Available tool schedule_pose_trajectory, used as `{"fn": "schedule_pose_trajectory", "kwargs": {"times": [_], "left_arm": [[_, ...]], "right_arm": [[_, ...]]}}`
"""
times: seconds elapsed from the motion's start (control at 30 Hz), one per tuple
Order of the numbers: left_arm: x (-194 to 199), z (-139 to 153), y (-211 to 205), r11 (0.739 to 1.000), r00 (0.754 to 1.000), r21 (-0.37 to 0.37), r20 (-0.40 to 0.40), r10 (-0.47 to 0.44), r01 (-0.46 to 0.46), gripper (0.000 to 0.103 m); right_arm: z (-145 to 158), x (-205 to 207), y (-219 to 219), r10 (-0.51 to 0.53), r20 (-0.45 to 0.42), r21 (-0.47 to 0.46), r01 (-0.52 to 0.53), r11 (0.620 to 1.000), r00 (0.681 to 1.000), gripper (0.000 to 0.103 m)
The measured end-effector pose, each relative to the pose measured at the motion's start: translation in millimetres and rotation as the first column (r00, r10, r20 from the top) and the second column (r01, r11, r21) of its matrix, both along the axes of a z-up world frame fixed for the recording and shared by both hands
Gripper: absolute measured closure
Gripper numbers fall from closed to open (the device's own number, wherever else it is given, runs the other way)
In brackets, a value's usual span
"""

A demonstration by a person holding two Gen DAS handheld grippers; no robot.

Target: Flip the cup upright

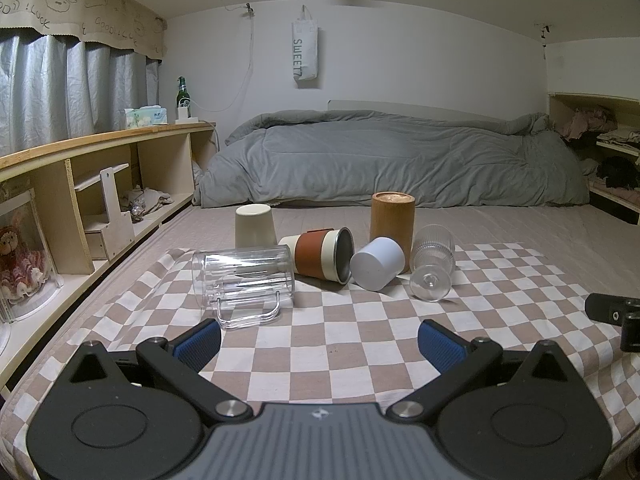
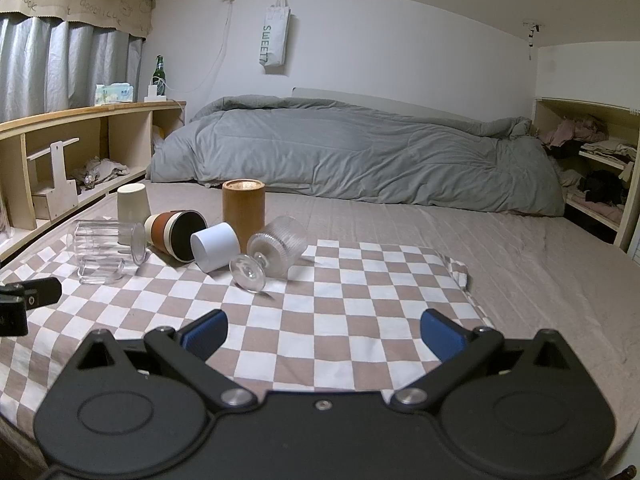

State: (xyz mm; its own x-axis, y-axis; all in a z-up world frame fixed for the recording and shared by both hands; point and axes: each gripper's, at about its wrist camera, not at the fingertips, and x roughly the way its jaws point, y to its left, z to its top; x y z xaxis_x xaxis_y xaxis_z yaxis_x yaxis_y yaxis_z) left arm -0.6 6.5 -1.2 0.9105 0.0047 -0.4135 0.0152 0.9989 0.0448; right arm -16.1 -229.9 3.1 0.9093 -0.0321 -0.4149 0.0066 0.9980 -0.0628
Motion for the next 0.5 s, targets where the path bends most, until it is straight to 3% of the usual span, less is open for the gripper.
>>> {"fn": "schedule_pose_trajectory", "kwargs": {"times": [0.5], "left_arm": [[-0.6,1.7,-0.6,1.0,1.0,0.0,0.002,0.002,-0.002,0.0]], "right_arm": [[-0.2,0.4,1.1,-0.001,-0.001,-0.002,0.001,1.0,1.0,0.0]]}}
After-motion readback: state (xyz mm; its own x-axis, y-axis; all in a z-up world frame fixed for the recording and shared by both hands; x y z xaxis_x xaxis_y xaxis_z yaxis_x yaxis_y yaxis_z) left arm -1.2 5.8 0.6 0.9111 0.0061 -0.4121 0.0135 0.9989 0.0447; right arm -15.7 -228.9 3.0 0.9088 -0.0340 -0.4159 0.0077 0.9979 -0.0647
